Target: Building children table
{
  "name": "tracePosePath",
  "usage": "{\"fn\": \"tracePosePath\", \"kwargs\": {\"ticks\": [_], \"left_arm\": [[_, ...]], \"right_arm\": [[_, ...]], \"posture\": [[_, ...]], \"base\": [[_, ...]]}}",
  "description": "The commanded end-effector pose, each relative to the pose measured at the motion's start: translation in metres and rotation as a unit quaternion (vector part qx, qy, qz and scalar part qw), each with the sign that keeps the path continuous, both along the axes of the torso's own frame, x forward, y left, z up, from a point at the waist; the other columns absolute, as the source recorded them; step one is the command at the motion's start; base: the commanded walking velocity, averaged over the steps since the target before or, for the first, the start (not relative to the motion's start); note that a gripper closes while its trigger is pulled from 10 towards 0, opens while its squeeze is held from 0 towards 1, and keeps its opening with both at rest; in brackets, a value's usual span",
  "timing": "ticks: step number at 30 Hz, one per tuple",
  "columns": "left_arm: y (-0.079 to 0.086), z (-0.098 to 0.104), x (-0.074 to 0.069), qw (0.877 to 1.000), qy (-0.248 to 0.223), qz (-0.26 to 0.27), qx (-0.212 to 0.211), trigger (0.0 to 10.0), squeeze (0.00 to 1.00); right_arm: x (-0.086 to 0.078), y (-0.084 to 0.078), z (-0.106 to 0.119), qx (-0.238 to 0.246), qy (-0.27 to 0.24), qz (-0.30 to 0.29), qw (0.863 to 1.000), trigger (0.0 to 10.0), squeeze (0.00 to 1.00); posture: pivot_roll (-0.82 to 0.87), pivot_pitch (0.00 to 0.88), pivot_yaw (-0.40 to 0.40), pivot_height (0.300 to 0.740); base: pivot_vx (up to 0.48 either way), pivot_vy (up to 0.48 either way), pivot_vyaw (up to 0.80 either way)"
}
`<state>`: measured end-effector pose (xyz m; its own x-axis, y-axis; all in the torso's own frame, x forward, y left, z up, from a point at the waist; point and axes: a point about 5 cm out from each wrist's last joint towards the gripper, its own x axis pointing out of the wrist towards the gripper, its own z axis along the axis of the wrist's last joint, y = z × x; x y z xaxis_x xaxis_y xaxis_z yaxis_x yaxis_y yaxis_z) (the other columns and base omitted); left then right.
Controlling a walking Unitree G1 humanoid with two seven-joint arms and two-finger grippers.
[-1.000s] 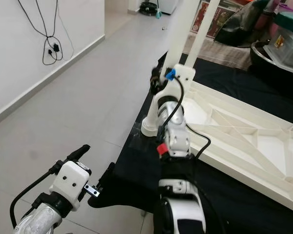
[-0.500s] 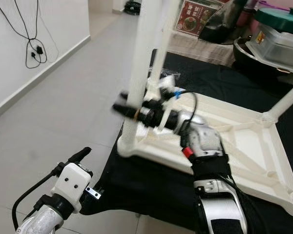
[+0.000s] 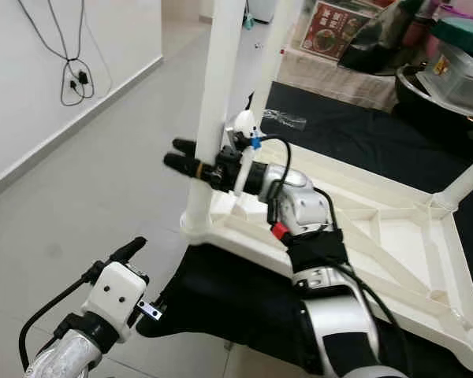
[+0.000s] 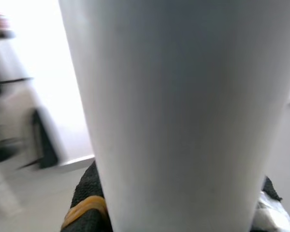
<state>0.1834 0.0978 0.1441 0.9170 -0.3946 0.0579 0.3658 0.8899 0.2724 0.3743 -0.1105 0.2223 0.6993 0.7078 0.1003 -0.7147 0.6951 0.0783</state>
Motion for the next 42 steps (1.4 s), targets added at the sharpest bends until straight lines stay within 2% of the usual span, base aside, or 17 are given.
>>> {"fn": "tracePosePath", "kwargs": {"ticks": [1,4,6,7,9,11,13,14,16,18,19,23,24,30,34,39,42], "left_arm": [[0.0,-0.001,-0.001,1.0,0.005,-0.004,0.003,10.0,0.0],[0.0,-0.001,-0.001,1.0,0.005,-0.004,0.003,10.0,0.0],[0.0,-0.001,0.0,1.0,0.005,-0.005,0.004,10.0,0.0],[0.0,-0.001,0.0,1.0,0.005,-0.005,0.004,10.0,0.0],[0.0,-0.001,0.0,1.0,0.005,-0.006,0.005,10.0,0.0],[0.0,-0.001,0.0,1.0,0.004,-0.006,0.005,10.0,0.0],[0.0,0.0,0.0,1.0,0.003,-0.005,0.005,10.0,0.0],[0.0,0.0,0.0,1.0,0.002,-0.003,0.006,10.0,0.0],[0.001,0.0,0.0,1.0,0.002,-0.003,0.006,10.0,0.0],[0.001,0.0,0.0,1.0,0.002,-0.003,0.007,10.0,0.0],[0.001,0.0,0.001,1.0,0.003,-0.003,0.006,10.0,0.0],[0.001,0.001,0.002,1.0,0.001,0.001,0.007,10.0,0.0],[0.001,0.0,0.001,1.0,-0.001,0.003,0.009,10.0,0.0],[0.0,0.0,0.002,1.0,0.0,0.001,0.01,10.0,0.0],[0.0,0.0,0.003,1.0,0.0,0.001,0.008,10.0,0.0],[-0.001,0.0,0.002,1.0,0.0,0.0,0.01,10.0,0.0],[0.0,0.0,0.002,1.0,0.0,0.0,0.01,10.0,0.0]], "right_arm": [[0.007,-0.035,-0.02,-0.001,0.054,-0.177,0.983,0.0,0.0],[0.006,-0.049,-0.026,-0.007,0.07,-0.276,0.959,0.0,0.0],[-0.009,-0.078,-0.039,-0.013,0.094,-0.474,0.876,0.0,0.0],[-0.009,-0.078,-0.039,-0.013,0.094,-0.474,0.876,0.0,0.0],[-0.022,-0.089,-0.043,-0.006,0.103,-0.563,0.82,0.0,0.0],[-0.025,-0.086,-0.043,0.003,0.108,-0.579,0.808,0.0,0.0],[-0.023,-0.075,-0.04,0.016,0.11,-0.569,0.815,0.0,0.0],[-0.015,-0.047,-0.03,0.064,0.102,-0.515,0.849,10.0,0.0],[-0.014,-0.041,-0.027,0.075,0.099,-0.5,0.857,10.0,0.0],[-0.012,-0.033,-0.018,0.094,0.078,-0.473,0.873,10.0,0.15],[-0.011,-0.026,-0.01,0.11,0.064,-0.449,0.884,10.0,1.0],[-0.007,-0.025,0.01,0.097,-0.002,-0.43,0.898,10.0,1.0],[-0.006,-0.026,0.019,0.08,-0.041,-0.421,0.903,10.0,0.0],[0.0,-0.031,0.029,0.102,-0.048,-0.312,0.943,10.0,0.0],[-0.008,-0.02,0.025,0.137,0.016,-0.038,0.99,10.0,0.0],[-0.041,-0.011,0.009,0.05,0.023,0.227,0.972,10.0,0.0],[-0.046,-0.01,0.006,0.041,0.028,0.264,0.963,10.0,0.0]], "posture": [[0.12,0.09,-0.141,0.74],[0.12,0.089,-0.14,0.74],[0.12,0.093,-0.139,0.74],[0.12,0.093,-0.139,0.74],[0.12,0.102,-0.139,0.74],[0.12,0.11,-0.138,0.74],[0.12,0.105,-0.138,0.74],[0.11,0.11,-0.135,0.74],[0.11,0.11,-0.135,0.74],[0.11,0.112,-0.135,0.74],[0.11,0.112,-0.135,0.74],[0.11,0.113,-0.135,0.74],[0.11,0.111,-0.131,0.74],[0.11,0.108,-0.132,0.74],[0.11,0.11,-0.133,0.74],[0.12,0.112,-0.135,0.74],[0.12,0.115,-0.137,0.74]], "base": [[0.0,0.0,0.0],[0.0,0.0,0.0],[0.0,0.0,0.0],[0.0,0.0,0.0],[0.0,0.0,0.0],[0.0,0.0,0.0],[0.0,0.0,0.0],[0.0,0.0,0.0],[0.0,0.0,0.0],[0.0,0.0,0.0],[0.0,0.0,0.0],[0.0,0.0,0.0],[0.0,0.0,0.0],[0.0,0.0,0.0],[0.0,0.0,0.0],[0.0,0.0,0.0],[0.0,0.0,0.0]]}}
